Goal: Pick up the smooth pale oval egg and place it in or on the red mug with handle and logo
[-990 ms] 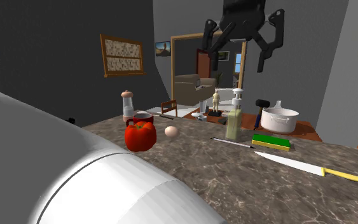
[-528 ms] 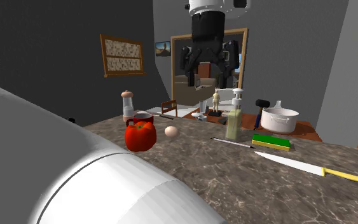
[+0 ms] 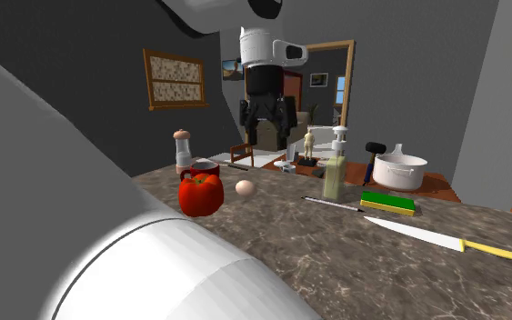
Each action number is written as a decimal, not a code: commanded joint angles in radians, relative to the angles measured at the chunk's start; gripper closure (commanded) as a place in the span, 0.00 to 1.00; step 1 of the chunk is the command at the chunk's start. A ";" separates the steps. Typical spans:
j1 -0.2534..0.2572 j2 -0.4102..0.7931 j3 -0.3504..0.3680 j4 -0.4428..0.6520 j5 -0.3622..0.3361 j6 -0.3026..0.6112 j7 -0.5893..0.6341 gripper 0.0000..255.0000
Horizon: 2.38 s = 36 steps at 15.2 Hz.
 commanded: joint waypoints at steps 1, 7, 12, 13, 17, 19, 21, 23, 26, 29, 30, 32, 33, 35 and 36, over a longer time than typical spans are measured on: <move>-0.012 0.058 0.060 0.024 0.006 0.035 0.089 0.00; -0.071 0.275 0.236 0.112 -0.038 0.149 0.357 0.00; -0.129 0.517 0.373 0.231 -0.177 0.213 0.627 0.00; -0.134 0.573 0.394 0.260 -0.219 0.219 0.687 0.00; -0.099 0.812 0.420 0.396 -0.405 0.211 0.925 0.00; -0.053 0.925 0.400 0.475 -0.486 0.192 1.024 0.00; -0.018 0.983 0.378 0.523 -0.523 0.180 1.071 0.00; -0.016 0.992 0.371 0.506 -0.532 0.203 1.076 0.00; -0.016 1.006 0.363 0.482 -0.548 0.237 1.086 0.00; -0.014 1.020 0.355 0.463 -0.562 0.266 1.096 0.00; -0.014 1.020 0.355 0.463 -0.562 0.266 1.096 0.00; -0.014 1.020 0.355 0.463 -0.562 0.266 1.096 0.00; -0.014 1.020 0.355 0.463 -0.562 0.266 1.096 0.00; -0.014 1.020 0.355 0.463 -0.562 0.266 1.096 0.00; -0.014 1.020 0.355 0.463 -0.562 0.266 1.096 0.00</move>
